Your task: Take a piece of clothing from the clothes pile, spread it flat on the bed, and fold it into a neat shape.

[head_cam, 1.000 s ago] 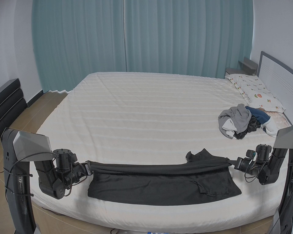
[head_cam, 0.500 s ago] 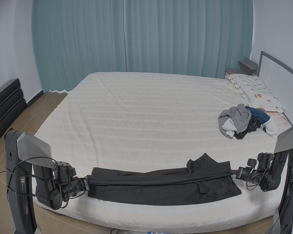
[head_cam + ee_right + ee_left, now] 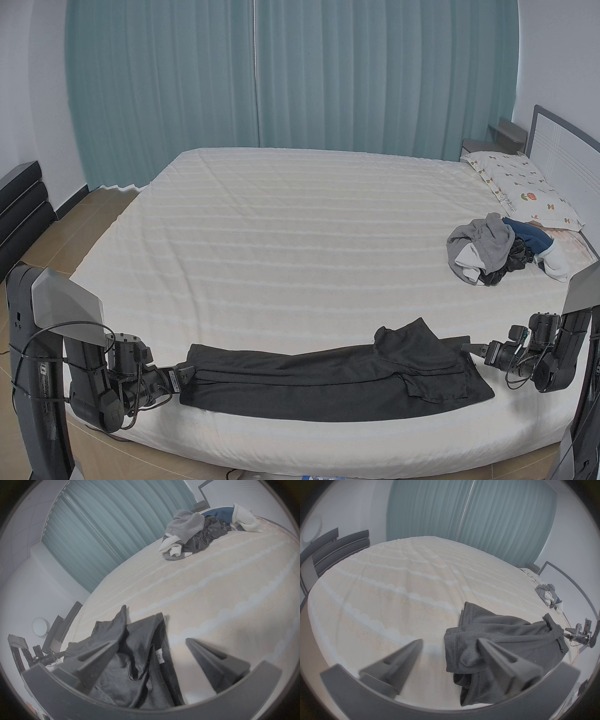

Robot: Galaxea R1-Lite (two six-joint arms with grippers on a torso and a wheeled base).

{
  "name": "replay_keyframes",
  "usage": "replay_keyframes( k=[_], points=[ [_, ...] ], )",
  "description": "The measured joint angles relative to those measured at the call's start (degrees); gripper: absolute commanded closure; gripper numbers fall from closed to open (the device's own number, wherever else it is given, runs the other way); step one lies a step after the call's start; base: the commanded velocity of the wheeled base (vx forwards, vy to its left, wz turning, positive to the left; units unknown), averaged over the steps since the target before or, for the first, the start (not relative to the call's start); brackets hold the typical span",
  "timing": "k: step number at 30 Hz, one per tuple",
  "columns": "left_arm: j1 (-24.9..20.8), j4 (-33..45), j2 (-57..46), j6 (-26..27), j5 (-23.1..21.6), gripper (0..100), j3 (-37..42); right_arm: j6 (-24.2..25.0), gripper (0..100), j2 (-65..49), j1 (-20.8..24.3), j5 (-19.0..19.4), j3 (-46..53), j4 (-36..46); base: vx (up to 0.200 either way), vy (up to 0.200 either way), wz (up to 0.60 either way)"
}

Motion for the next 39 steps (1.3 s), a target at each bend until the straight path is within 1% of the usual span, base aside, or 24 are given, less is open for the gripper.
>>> replay_keyframes(
  k=[3,8,11,14,17,21,25,28,32,39],
  points=[
    [0.1,0.0,-1.3,-2.8,-0.1,0,0.3,3.3,0,-1.1,-0.3,0.0,-0.4,0.0,0.000,0.000,0.00],
    [0.2,0.1,-5.2,-8.5,-0.2,0,-0.3,11.4,0,-3.9,-0.2,-0.1,-2.5,1.1,0.000,0.000,0.00],
    [0.3,0.5,-7.2,-9.9,-0.2,0,-2.8,14.1,0,-5.5,0.5,-0.4,-4.7,3.6,0.000,0.000,0.00],
    [0.3,2.1,-8.3,-11.3,-0.2,0,-6.6,16.5,0,-6.5,1.4,-0.7,-7.9,8.0,0.000,0.000,0.00],
    [0.0,6.6,-8.7,-13.4,-0.2,0,-10.9,19.3,0,-7.1,2.2,-0.9,-11.0,11.9,0.000,0.000,0.00],
    [-0.5,19.1,-8.1,-18.2,-0.2,0,-19.0,22.9,0,-6.8,3.0,-1.1,-14.3,14.7,0.000,0.000,0.00],
    [-1.1,31.5,-6.4,-23.7,-0.2,0,-27.7,25.0,0,-5.6,3.4,-1.1,-16.6,16.2,0.000,0.000,0.00],
    [-1.6,36.9,-4.9,-26.0,-0.2,0,-32.3,25.8,0,-4.5,3.5,-1.0,-17.8,17.1,0.000,0.000,0.00],
    [-2.1,38.2,-3.4,-27.3,-0.2,0,-34.1,26.5,0,-3.2,3.6,-0.9,-18.6,17.5,0.000,0.000,0.00],
    [-2.7,38.1,-2.1,-28.1,-2.3,0,-31.5,26.8,0,-1.5,3.8,-1.0,-18.8,17.6,0.000,0.000,0.00]
  ],
)
